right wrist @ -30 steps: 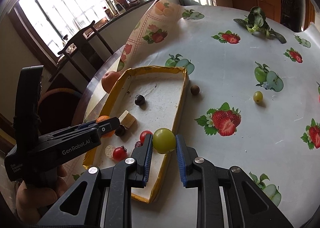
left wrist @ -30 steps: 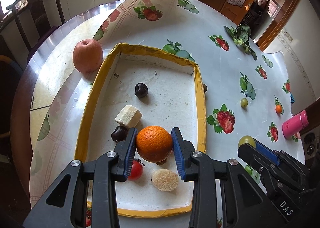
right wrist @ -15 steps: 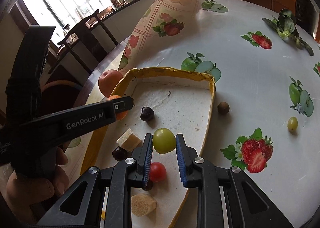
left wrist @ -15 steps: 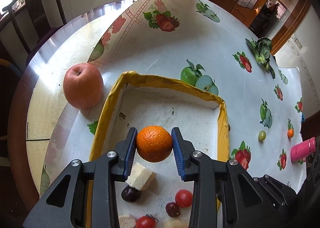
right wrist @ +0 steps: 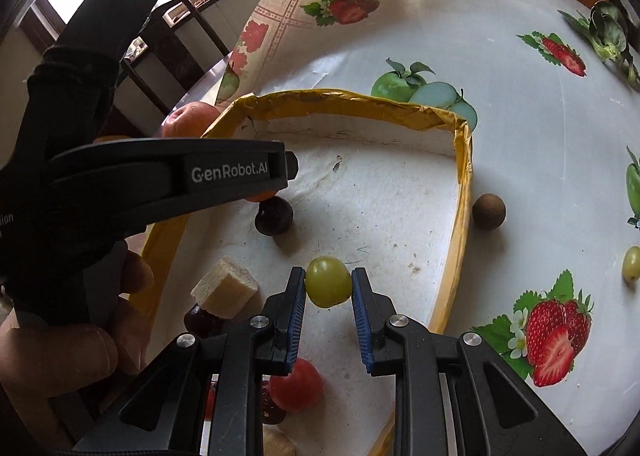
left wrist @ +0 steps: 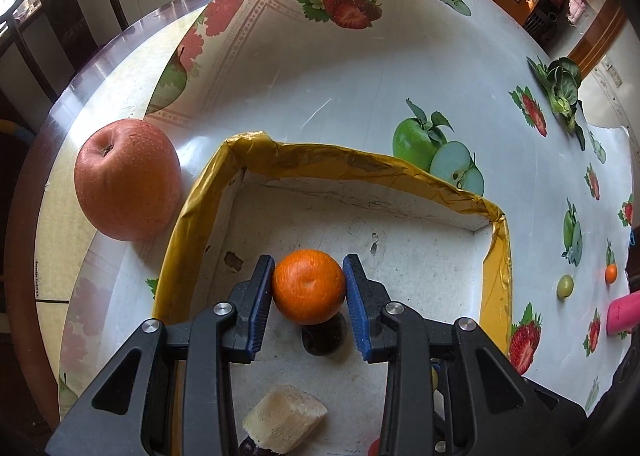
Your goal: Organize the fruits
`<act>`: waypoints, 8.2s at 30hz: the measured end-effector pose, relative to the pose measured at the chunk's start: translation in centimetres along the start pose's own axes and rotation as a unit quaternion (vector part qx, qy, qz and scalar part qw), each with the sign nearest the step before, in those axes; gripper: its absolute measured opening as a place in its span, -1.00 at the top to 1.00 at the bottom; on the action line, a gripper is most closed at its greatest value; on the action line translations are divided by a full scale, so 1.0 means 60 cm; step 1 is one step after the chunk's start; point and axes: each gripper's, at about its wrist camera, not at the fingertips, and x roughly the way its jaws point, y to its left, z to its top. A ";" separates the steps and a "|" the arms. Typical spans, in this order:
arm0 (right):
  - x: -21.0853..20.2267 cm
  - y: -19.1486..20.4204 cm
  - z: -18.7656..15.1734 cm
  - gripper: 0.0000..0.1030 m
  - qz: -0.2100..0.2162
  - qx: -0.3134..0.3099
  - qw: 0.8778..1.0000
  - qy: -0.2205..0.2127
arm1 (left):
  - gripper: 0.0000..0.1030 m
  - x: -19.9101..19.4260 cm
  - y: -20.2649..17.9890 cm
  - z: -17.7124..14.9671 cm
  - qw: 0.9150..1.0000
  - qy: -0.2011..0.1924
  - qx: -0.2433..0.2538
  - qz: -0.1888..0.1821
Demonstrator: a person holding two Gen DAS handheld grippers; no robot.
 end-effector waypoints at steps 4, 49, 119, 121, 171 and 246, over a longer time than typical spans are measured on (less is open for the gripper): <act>0.001 0.004 0.000 0.51 -0.001 -0.010 1.000 0.001 | 0.35 0.010 0.007 -0.003 1.000 0.009 -0.020 -0.008; -0.280 -0.188 -0.193 0.09 -0.044 0.130 0.987 -0.081 | -0.07 -0.161 -0.200 -0.143 0.994 -0.017 0.078 -0.081; -0.292 -0.256 -0.186 0.53 -0.047 0.155 0.981 -0.103 | 0.62 -0.132 -0.157 -0.187 0.987 0.004 0.055 -0.154; -0.296 -0.241 -0.190 0.53 -0.046 0.147 0.983 -0.102 | 0.62 -0.146 -0.148 -0.197 0.987 0.000 0.052 -0.153; -0.220 0.022 -0.112 0.53 0.024 0.007 0.996 -0.080 | 0.62 -0.208 0.094 -0.247 0.998 -0.036 -0.008 -0.045; -0.073 0.039 -0.024 0.11 0.037 -0.089 0.995 -0.006 | -0.24 -0.149 0.062 -0.260 0.999 -0.019 0.028 0.036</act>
